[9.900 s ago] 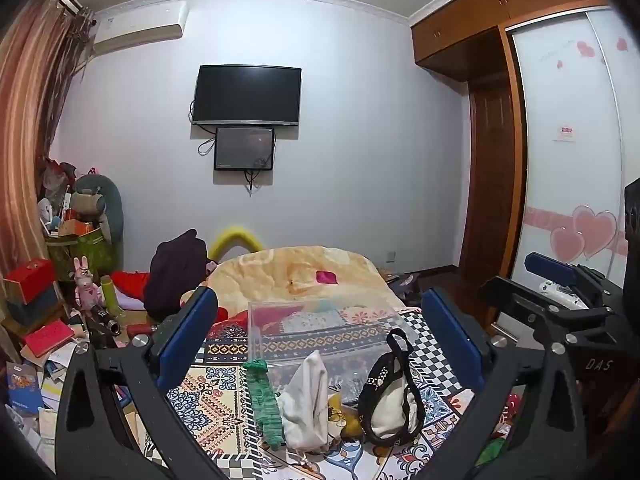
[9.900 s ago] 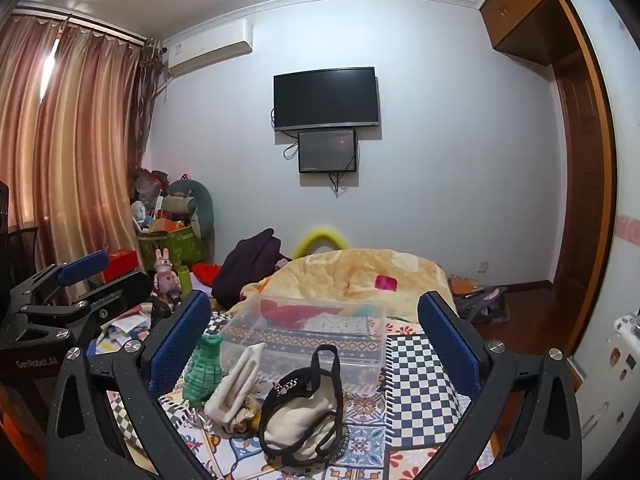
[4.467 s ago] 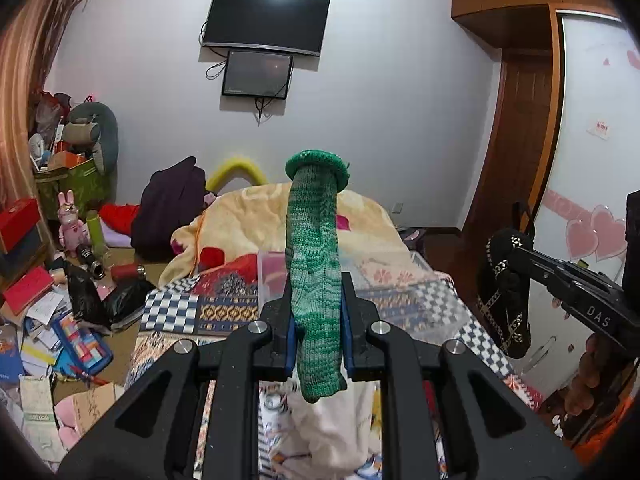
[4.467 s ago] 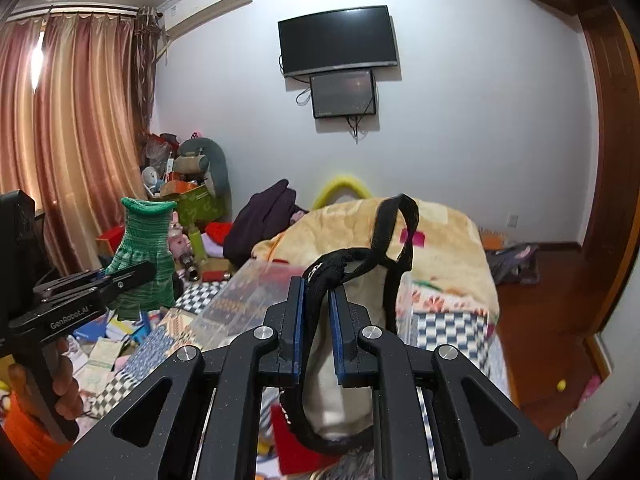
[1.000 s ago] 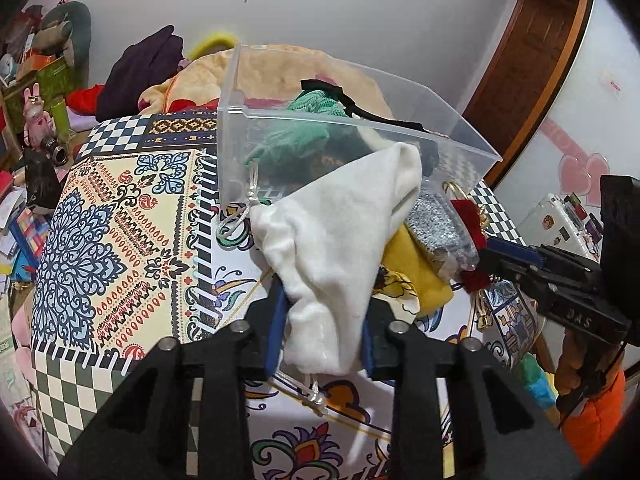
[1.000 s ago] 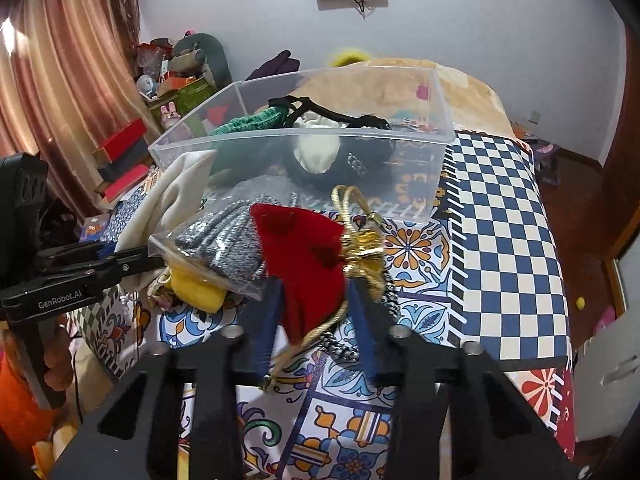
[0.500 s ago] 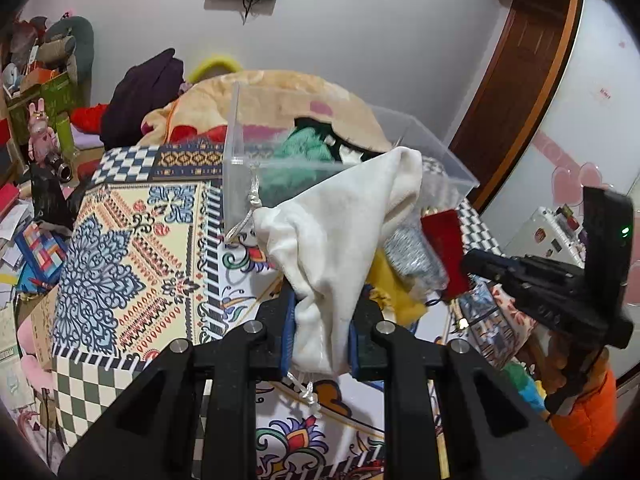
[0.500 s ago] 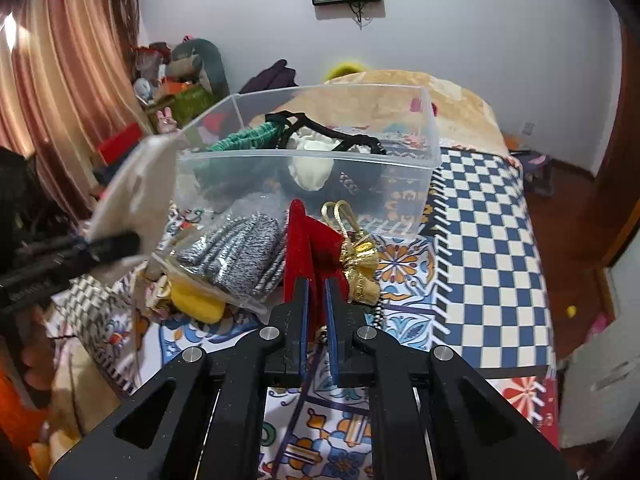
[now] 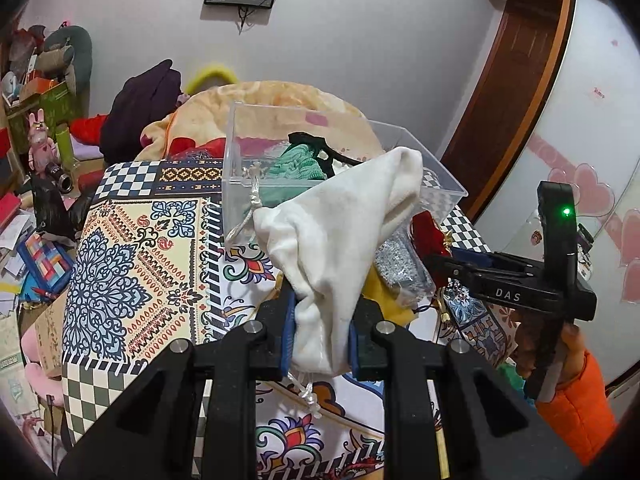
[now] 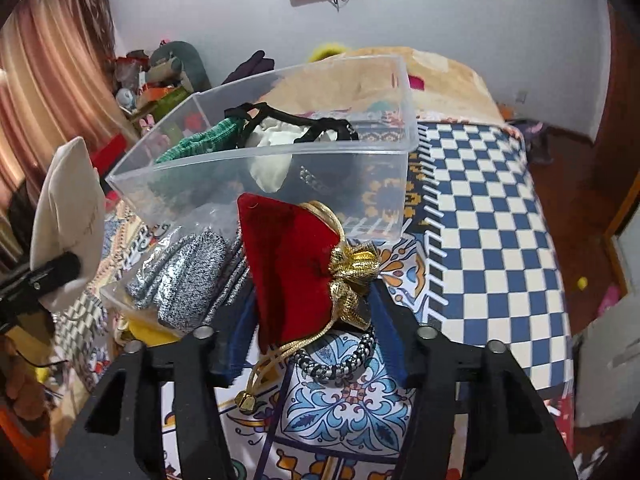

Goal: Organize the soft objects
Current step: 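Lift both items over the clear box and release them inside with both tools, then grasp the floral cloth scrunchie with the left tool while the right tool grasps the beaded bracelet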

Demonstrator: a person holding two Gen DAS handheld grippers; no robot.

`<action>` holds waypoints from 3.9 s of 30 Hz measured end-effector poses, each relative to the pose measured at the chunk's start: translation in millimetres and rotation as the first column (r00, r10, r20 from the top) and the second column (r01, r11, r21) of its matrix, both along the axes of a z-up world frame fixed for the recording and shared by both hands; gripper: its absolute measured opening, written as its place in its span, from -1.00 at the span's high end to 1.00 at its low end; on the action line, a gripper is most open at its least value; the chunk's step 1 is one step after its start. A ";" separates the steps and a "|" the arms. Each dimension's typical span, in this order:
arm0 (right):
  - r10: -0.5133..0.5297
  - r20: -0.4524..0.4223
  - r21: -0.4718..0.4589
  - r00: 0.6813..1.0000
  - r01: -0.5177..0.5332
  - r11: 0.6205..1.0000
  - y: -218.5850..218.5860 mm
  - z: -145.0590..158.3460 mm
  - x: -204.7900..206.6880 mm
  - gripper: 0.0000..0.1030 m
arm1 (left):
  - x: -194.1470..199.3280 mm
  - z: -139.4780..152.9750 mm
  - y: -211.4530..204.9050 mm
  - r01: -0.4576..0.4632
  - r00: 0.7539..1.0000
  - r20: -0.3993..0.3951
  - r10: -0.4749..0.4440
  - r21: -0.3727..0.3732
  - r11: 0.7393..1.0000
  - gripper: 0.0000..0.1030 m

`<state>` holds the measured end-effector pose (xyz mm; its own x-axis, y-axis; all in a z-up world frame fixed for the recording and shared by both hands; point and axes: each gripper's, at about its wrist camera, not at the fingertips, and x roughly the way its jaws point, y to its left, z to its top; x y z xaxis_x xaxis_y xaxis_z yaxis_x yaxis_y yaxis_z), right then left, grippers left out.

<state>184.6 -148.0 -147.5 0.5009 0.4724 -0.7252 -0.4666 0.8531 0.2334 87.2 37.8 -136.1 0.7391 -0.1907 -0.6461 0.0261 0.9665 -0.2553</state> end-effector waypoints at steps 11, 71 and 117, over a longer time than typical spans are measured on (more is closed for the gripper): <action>0.017 0.075 0.022 0.997 -0.019 1.000 -6.6 20.8 -16.3 0.66 | 5.3 21.2 0.7 -0.003 0.998 0.061 0.002 0.016 1.000 0.60; -0.015 0.209 -0.067 0.978 0.030 0.997 26.6 76.6 29.9 -0.20 | 117.0 37.2 -15.6 0.034 0.999 0.017 -0.037 0.150 0.988 -0.28; -0.007 0.101 -0.164 0.995 0.024 0.986 5.9 -7.3 -22.4 0.17 | 31.3 -55.8 2.2 0.032 0.988 -0.156 -0.007 0.157 0.987 -0.21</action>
<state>162.2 -142.1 -154.8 0.5809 0.3423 -0.7385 -0.4669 0.8833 0.0421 118.5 40.0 -191.9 0.6253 -0.0900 -0.7752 0.0173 0.9947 -0.1015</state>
